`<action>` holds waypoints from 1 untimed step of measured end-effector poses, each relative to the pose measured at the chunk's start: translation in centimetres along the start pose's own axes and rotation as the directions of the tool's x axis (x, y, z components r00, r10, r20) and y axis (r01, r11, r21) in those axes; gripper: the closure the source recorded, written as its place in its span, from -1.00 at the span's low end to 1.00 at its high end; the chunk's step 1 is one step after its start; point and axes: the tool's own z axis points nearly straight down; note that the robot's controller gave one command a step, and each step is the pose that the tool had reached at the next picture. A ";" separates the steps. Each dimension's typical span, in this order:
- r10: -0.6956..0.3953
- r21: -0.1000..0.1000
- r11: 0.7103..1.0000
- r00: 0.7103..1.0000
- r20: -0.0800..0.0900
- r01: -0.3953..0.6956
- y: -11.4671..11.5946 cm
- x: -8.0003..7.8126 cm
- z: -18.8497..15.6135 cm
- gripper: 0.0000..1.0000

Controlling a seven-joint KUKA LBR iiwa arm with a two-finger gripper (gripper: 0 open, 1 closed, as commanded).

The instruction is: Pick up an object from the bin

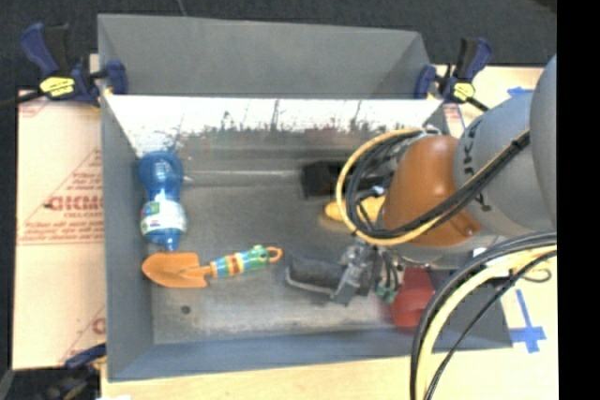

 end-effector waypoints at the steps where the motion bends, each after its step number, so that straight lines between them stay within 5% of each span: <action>1: -0.001 -0.002 1.000 1.000 0.004 0.001 0.0 -0.1 -1.4 1.00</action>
Offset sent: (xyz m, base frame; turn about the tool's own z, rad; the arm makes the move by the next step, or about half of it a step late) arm 0.0009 -0.0002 0.0826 -0.0008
